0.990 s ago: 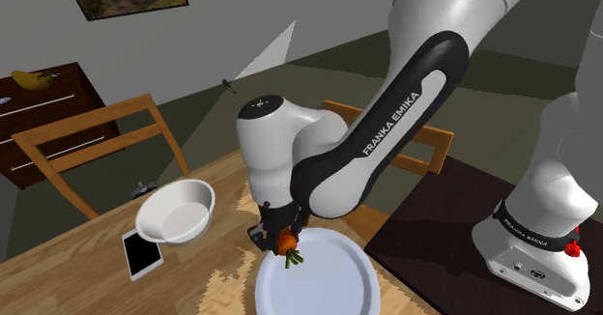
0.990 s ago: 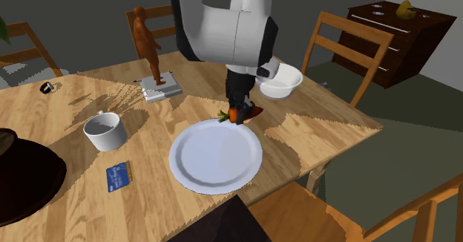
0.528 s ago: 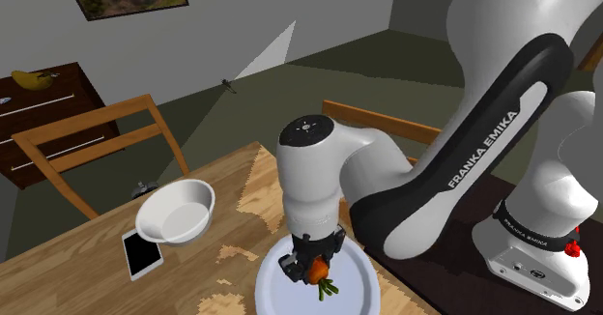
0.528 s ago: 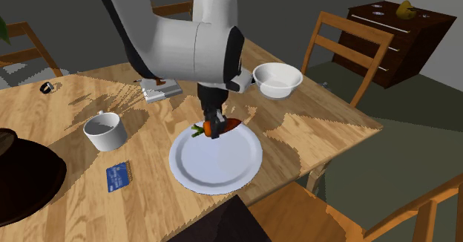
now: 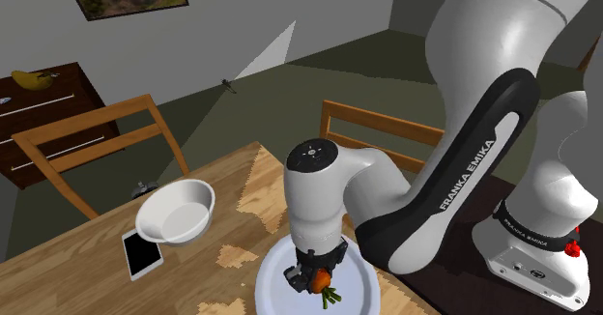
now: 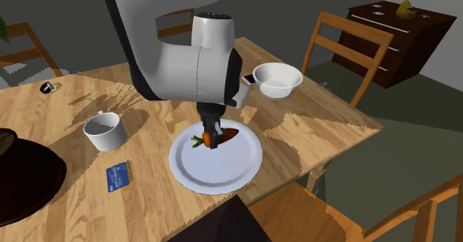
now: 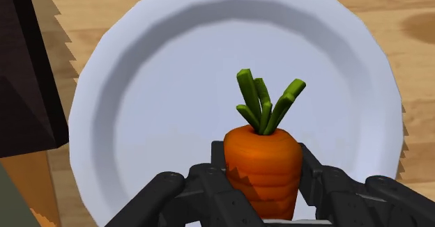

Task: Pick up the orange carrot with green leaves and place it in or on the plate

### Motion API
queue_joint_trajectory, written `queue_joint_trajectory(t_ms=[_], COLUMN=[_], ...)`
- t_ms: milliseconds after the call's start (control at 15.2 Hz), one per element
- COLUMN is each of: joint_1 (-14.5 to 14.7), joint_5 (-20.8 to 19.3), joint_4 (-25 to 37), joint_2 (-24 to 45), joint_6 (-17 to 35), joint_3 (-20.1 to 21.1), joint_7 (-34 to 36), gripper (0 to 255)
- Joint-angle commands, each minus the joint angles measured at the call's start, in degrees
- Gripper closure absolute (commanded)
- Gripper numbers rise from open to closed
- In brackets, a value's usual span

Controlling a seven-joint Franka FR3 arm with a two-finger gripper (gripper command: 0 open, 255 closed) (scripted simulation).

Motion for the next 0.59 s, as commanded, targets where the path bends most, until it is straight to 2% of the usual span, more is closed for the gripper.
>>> queue_joint_trajectory(t_ms=[0,264,528], joint_1=[0.41,1.53,1.55], joint_5=[-1.14,-3.41,-3.39], joint_4=[-0.11,0.23,0.23], joint_2=[1.59,4.89,4.89], joint_6=[1.63,4.43,4.43], joint_3=[-0.62,-2.15,-2.17], joint_7=[0.69,2.12,2.11], gripper=[255,255,255])
